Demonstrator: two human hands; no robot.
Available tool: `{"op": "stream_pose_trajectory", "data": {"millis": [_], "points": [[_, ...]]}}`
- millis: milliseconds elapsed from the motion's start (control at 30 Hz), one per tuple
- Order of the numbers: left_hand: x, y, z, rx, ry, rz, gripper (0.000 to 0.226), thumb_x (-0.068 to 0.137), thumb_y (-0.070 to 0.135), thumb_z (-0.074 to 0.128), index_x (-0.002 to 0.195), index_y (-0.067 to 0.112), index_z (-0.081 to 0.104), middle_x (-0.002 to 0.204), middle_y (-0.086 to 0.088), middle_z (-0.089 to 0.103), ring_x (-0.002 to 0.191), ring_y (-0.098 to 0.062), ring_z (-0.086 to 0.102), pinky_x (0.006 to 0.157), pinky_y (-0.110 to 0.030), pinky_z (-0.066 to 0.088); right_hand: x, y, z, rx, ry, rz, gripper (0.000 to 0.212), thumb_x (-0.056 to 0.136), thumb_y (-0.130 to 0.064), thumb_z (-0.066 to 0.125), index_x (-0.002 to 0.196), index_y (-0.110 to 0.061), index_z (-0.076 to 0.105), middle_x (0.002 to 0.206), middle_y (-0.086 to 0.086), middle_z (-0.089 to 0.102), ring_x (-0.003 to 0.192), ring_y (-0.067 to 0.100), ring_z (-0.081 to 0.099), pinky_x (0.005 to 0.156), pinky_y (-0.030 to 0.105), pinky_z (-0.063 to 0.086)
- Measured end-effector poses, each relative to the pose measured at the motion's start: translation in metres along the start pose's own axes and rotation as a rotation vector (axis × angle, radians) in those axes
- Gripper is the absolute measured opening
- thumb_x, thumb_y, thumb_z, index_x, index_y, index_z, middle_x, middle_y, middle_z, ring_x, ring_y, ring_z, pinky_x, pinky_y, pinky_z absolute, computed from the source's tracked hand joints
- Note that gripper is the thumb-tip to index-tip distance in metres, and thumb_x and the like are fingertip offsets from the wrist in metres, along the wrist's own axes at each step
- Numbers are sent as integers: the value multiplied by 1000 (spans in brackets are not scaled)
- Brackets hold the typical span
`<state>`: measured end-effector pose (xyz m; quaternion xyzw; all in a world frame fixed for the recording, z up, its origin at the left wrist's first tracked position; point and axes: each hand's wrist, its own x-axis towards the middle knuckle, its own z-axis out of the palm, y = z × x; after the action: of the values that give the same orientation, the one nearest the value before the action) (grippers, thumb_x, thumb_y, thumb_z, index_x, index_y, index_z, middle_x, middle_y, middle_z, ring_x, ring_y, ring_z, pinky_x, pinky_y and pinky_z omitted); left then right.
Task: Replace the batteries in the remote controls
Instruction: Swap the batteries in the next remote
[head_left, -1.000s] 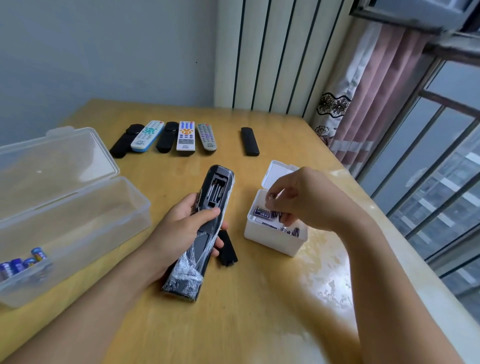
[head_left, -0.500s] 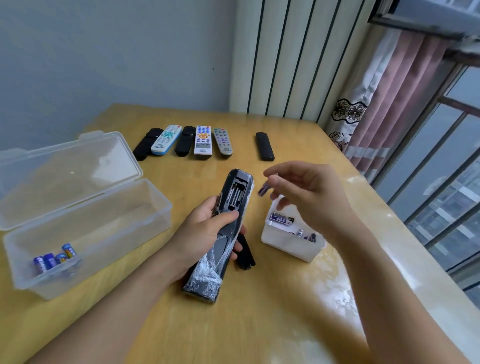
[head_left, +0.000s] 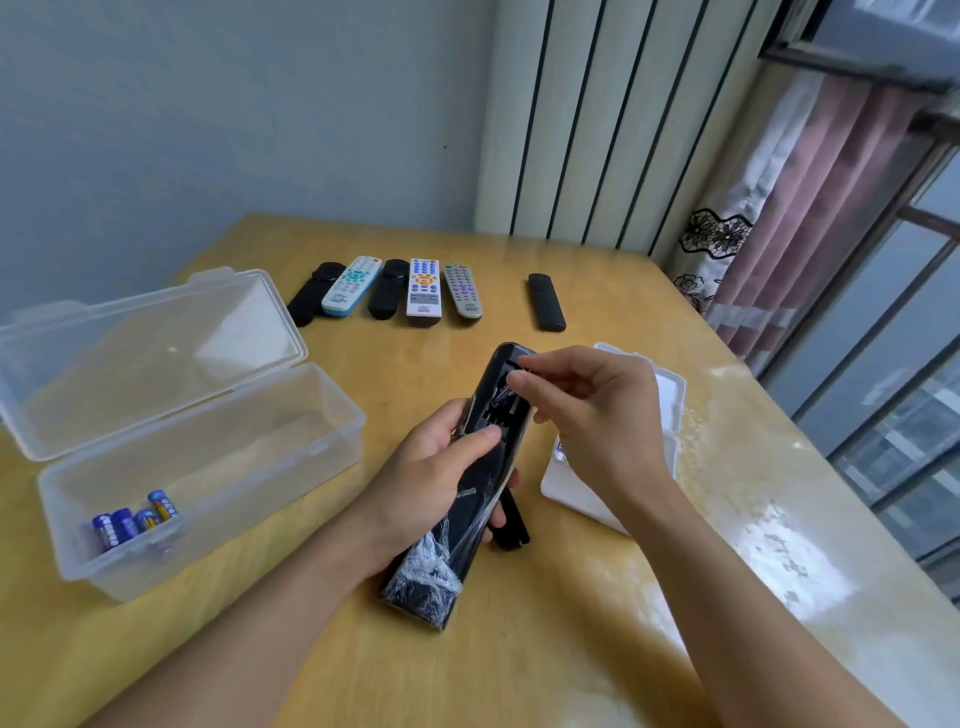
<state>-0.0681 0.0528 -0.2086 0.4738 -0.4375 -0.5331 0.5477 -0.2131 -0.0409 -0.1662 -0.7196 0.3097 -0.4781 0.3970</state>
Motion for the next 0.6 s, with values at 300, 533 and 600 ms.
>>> {"op": "stream_pose_trajectory", "data": {"millis": [300,533,600], "points": [[-4,0,4,-103,5,29,20,107,17,41,116,15,59,89,-18,70,65,-35,64,55,-39,57,-22,4,10,-236,-103,-244,12,81,-8,82,90,-15,82,83,-9,72,59,13,66,57,10,48],[-7,4,9,-21,37,79,24,108,17,35,116,16,57,86,-18,68,63,-34,61,56,-42,57,-20,1,9,-344,-37,-195,18,78,-23,86,95,-19,81,81,-10,73,71,5,66,65,9,47],[-7,4,11,14,57,86,21,108,17,36,118,13,55,86,-16,67,62,-33,60,55,-43,57,-18,1,10,-339,-21,-169,17,77,-22,86,94,-19,81,83,-10,74,75,6,66,66,10,47]]}}
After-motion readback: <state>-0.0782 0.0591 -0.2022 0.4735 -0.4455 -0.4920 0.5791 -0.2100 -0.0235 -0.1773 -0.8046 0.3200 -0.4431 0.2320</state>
